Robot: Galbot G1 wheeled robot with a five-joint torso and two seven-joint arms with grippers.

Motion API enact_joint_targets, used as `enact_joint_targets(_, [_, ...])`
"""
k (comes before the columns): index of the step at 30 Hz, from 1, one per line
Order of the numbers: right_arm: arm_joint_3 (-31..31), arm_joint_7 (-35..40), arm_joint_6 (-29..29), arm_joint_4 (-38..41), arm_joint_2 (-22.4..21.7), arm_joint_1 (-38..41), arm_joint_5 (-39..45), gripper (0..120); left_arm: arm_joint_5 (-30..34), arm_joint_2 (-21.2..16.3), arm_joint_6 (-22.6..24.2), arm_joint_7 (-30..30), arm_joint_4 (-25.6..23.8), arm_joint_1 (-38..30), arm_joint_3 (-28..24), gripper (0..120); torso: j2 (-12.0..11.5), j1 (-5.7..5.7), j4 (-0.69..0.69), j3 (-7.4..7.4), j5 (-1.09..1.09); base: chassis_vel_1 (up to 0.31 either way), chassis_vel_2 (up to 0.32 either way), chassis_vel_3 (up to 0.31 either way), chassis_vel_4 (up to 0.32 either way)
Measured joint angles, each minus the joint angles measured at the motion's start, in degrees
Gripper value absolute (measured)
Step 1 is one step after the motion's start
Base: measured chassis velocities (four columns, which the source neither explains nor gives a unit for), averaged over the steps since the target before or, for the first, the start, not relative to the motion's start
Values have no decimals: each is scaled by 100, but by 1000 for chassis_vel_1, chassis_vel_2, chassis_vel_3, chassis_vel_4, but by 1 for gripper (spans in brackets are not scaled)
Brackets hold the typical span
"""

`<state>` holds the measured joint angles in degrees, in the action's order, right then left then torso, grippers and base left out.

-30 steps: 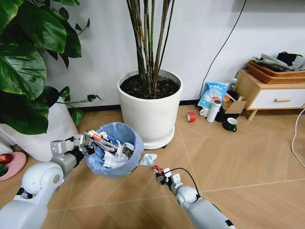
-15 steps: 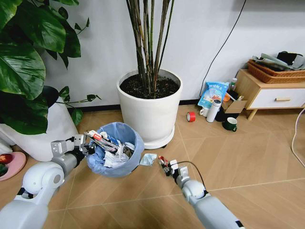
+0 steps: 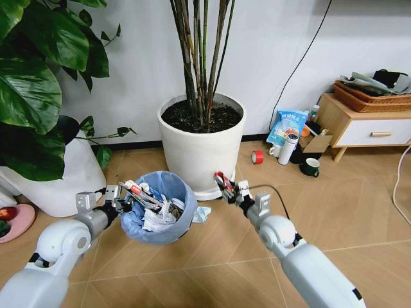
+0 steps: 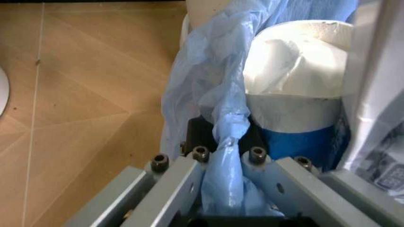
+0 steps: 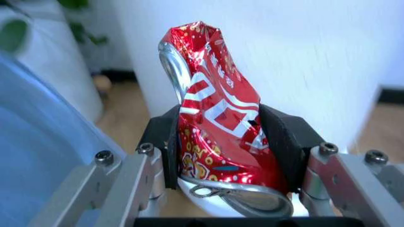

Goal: Pick up the trash bin and place the garbage on the floor into it.

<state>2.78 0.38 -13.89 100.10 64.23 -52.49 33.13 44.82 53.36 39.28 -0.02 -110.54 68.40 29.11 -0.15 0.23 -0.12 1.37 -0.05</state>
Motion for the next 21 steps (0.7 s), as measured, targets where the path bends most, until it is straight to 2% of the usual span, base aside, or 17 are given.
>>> enact_joint_targets(9, [-228,-403,-141,625,-322,306,313,42,113,-144,18,9,192,-361,-418,0,0,0,0,0,0,0,0,0,0])
enact_joint_targets(21, [-602,-524,-182,836,-166,482,670,42,471,-108,130,-345,279,-970,-1047,0,0,0,-1,0,0,0,0,0,0])
